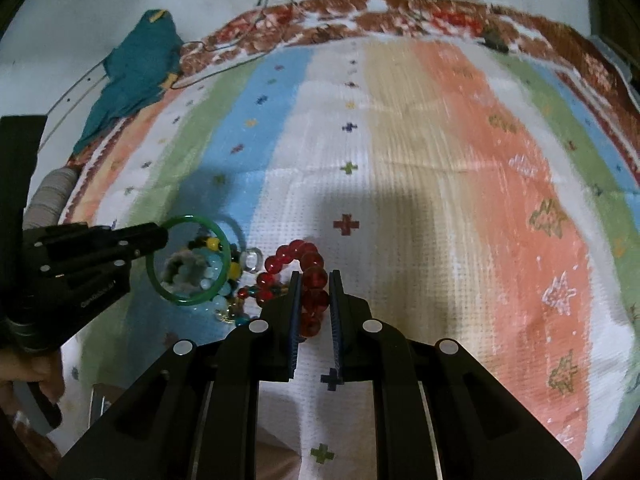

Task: Organize jewelry
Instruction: 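Lift both held bracelets and carry them over the silver tin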

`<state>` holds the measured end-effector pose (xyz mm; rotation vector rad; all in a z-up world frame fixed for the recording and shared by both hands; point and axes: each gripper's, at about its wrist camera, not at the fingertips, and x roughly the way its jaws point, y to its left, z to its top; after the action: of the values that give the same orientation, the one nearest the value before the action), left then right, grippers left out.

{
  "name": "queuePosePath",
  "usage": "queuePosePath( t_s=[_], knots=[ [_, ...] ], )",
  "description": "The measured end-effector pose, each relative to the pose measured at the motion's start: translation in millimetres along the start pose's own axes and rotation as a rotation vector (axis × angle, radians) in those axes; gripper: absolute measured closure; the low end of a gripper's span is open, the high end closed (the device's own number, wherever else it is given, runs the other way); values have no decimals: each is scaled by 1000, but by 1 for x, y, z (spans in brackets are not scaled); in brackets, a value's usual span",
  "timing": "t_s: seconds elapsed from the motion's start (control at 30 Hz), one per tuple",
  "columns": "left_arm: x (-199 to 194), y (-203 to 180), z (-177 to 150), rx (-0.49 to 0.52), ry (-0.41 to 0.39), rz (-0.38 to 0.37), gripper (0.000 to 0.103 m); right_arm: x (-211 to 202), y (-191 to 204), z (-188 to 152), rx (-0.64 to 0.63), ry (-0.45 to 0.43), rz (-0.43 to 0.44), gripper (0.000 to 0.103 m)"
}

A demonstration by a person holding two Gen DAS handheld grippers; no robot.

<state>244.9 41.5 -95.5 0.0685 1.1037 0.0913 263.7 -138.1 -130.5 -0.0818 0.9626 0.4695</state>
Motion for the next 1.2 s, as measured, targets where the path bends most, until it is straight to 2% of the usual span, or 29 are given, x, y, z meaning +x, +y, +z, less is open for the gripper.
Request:
queuePosePath(
  t_s=[0.1,0.3,0.47,0.63,0.87,1.2],
  knots=[
    [-9,4,-3,-23,-14,10,95,-8,8,-4,-44,-40,-53,89],
    [-20,8,-10,-74,-17,13,95,-16,7,-9,-36,-61,-52,89],
    [-38,9,-16,-114,-50,-7,95,-31,11,-14,-51,-102,-65,89],
    [-57,5,-24,-113,-75,-30,95,-50,16,-18,-68,-173,-125,89],
    [-86,3,-31,-150,-131,-87,95,-71,19,-21,-58,-217,-105,89],
    [-104,-6,-41,-133,-168,-75,95,-98,32,-27,-76,-274,-82,89]
  ],
)
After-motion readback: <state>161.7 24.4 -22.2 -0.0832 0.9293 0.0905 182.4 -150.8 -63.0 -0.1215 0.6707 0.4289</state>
